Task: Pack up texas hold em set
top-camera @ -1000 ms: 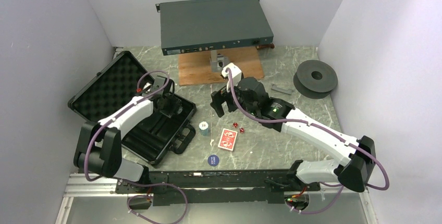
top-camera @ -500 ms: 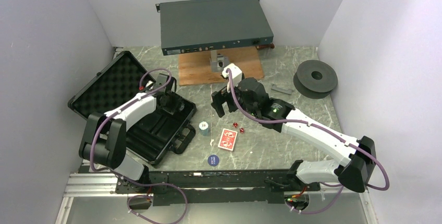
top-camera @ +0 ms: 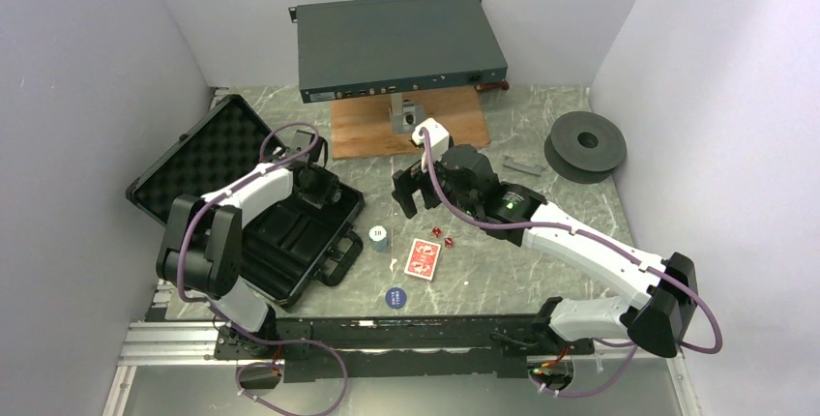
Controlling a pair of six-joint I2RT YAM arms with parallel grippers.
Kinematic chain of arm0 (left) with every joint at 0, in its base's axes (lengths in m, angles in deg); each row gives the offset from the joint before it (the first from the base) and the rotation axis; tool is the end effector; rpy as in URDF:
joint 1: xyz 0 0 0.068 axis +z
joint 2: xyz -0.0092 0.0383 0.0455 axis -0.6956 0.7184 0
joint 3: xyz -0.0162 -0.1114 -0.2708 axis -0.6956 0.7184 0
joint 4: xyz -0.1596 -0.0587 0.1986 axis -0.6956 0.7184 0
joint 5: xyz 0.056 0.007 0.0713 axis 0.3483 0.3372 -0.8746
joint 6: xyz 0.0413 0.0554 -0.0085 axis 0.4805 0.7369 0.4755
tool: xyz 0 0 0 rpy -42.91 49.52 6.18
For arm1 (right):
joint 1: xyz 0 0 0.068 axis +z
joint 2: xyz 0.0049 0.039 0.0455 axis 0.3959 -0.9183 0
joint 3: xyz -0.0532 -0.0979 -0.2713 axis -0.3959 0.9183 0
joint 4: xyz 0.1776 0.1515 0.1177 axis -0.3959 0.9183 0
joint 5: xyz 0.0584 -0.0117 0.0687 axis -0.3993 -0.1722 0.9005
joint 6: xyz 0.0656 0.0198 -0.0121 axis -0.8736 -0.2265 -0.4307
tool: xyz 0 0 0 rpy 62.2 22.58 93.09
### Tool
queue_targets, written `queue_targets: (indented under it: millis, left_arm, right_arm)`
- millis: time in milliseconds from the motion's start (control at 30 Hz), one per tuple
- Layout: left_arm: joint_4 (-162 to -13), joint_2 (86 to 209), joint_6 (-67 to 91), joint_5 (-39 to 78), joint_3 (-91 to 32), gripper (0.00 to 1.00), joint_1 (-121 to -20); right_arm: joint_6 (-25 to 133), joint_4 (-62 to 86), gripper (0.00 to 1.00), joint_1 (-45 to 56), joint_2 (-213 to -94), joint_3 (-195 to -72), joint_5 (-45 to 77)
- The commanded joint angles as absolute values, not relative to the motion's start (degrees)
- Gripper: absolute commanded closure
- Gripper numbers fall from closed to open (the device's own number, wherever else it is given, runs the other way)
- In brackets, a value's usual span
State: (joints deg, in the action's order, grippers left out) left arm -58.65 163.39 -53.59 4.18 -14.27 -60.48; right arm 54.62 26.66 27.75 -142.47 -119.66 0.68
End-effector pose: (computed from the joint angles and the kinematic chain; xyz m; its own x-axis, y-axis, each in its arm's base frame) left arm 0.3143 -0.0852 0.1934 -0.3999 -0.8926 -0.2083 -0.7749 0.4506 -0.4432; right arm 0.1907 0.2247 0.3518 -0.3288 -0.2313 -0.9156 -0.6667 0.7436 0.0516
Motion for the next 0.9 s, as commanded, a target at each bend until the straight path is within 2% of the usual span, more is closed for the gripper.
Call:
queue_targets:
  millis: [0, 233, 467, 600, 867]
  left_arm:
    - [-59.9, 163.3, -53.7, 5.4, -17.3, 0.91, -59.8]
    - [-59.7, 163.2, -52.3, 4.3, -17.8, 0.75, -59.8]
    - [-57.8, 163.0, -50.1, 3.4, -19.4, 0.34, -59.8]
    - [-58.2, 162.2, -49.9, 3.7, -18.8, 0.28, -59.8]
    - [-57.6, 158.0, -48.7, 2.3, -18.0, 0.25, -59.8]
  right_arm:
    - [55.2, 24.6, 0.02, 27.6, -140.7, -119.4, -0.2]
    - [55.1, 24.7, 0.02, 27.6, -141.1, -119.5, -0.1]
    - [55.2, 24.7, 0.02, 27.6, -141.1, -119.4, -0.2]
    - [55.1, 24.6, 0.02, 27.6, -141.2, -119.4, 0.0]
    - [55.0, 24.6, 0.01, 27.6, -140.8, -119.2, 0.0]
